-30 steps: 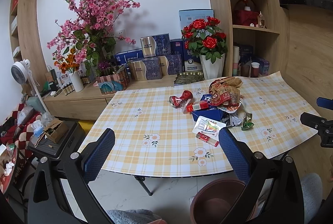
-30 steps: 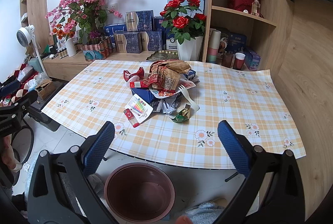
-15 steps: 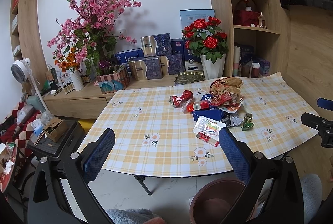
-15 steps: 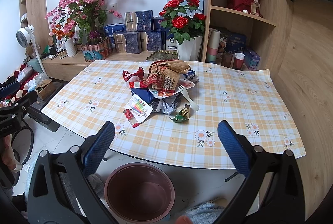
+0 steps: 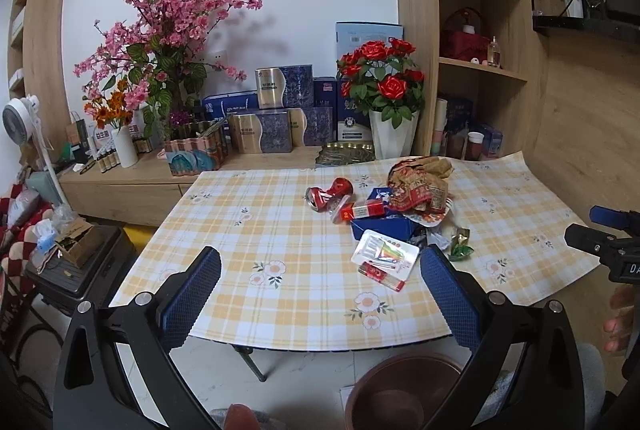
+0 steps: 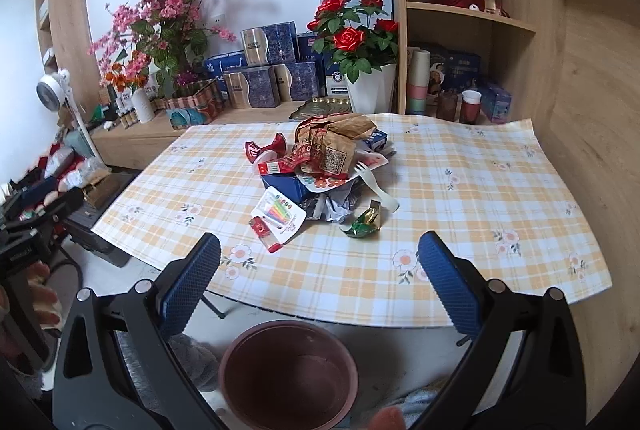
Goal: Collect trash
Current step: 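Grasp the brown paper bag with the right tool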
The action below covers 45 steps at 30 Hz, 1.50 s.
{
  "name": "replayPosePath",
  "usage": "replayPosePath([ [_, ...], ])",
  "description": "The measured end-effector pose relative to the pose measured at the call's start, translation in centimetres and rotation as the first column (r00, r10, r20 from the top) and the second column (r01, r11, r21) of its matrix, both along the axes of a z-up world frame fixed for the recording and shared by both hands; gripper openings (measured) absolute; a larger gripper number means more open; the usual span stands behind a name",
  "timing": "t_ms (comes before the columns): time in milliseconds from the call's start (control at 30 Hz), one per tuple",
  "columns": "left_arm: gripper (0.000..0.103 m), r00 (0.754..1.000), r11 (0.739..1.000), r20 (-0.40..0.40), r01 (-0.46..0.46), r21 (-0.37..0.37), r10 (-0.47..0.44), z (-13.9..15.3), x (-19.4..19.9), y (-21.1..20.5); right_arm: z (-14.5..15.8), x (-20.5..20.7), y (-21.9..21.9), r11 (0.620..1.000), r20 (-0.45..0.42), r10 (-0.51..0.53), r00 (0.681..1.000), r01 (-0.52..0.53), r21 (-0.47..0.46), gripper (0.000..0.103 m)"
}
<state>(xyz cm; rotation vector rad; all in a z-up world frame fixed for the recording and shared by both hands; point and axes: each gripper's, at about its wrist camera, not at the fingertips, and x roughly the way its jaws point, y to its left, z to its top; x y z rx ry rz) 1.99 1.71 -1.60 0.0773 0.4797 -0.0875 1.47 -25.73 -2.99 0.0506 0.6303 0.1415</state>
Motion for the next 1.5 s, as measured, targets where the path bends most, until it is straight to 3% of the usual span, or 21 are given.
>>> replayPosePath([
  [167, 0.098, 1.0, 1.0, 0.014, -0.002, 0.0, 0.002, -0.2, 3.0, 0.8, -0.3, 4.0, 1.8, 0.996, -0.02, 0.078, 0.997, -0.079, -0.033, 0.098],
  [233, 0.098, 1.0, 1.0, 0.004, -0.002, -0.024, 0.003, -0.2, 4.4, 1.5, -0.6, 6.6, 2.7, 0.991, -0.052, 0.103, 0.993, -0.107, -0.083, 0.098],
  [333, 0.098, 1.0, 0.998, -0.014, -0.008, -0.062, 0.007, -0.6, 6.3, 2.6, -1.1, 10.3, 3.9, 0.98, -0.03, 0.083, 0.996, -0.087, -0.18, 0.097],
  [467, 0.098, 0.999, 0.999, -0.03, -0.031, 0.013, 0.031, -2.2, 9.1, 3.4, -2.7, 16.4, 4.9, 0.97, -0.083, 0.096, 0.992, -0.111, -0.215, 0.097],
  [667, 0.098, 0.995, 0.996, -0.064, -0.076, 0.036, 0.078, -5.1, 12.5, 5.0, -5.7, 24.7, 7.3, 0.965, -0.114, 0.071, 0.991, -0.097, -0.245, 0.097],
  [800, 0.098, 0.992, 0.995, -0.091, -0.082, 0.051, 0.086, -7.0, 14.5, 5.6, -7.2, 29.5, 7.9, 0.973, -0.129, -0.008, 0.992, -0.022, -0.23, 0.096],
  [900, 0.098, 0.989, 0.996, -0.125, -0.08, 0.036, 0.084, -8.2, 15.7, 6.1, -8.5, 32.3, 7.4, 0.978, -0.179, -0.069, 0.981, 0.031, -0.209, 0.08],
  [1000, 0.098, 0.991, 0.998, -0.12, -0.063, 0.027, 0.066, -8.9, 16.2, 5.9, -10.0, 33.7, 7.1, 0.977, -0.236, -0.108, 0.966, 0.06, -0.202, 0.072],
  [1100, 0.098, 0.992, 0.999, -0.124, -0.03, 0.022, 0.032, -9.7, 16.1, 5.4, -10.4, 33.5, 7.6, 0.968, -0.229, -0.088, 0.969, 0.029, -0.25, 0.062],
  [1167, 0.098, 0.989, 1.0, -0.148, -0.015, -0.005, 0.015, -10.3, 16.4, 5.2, -10.0, 32.8, 7.9, 0.963, -0.202, -0.063, 0.977, 0.007, -0.271, 0.044],
  [1200, 0.098, 0.987, 1.0, -0.163, -0.015, -0.019, 0.012, -10.5, 16.6, 5.3, -9.5, 32.3, 7.9, 0.965, -0.183, -0.045, 0.982, -0.005, -0.264, 0.04],
  [1500, 0.097, 0.973, 0.992, -0.228, 0.002, -0.126, -0.031, -10.5, 19.2, 5.5, -5.4, 28.0, 6.5, 0.965, 0.016, 0.048, 0.999, -0.042, -0.257, 0.037],
])
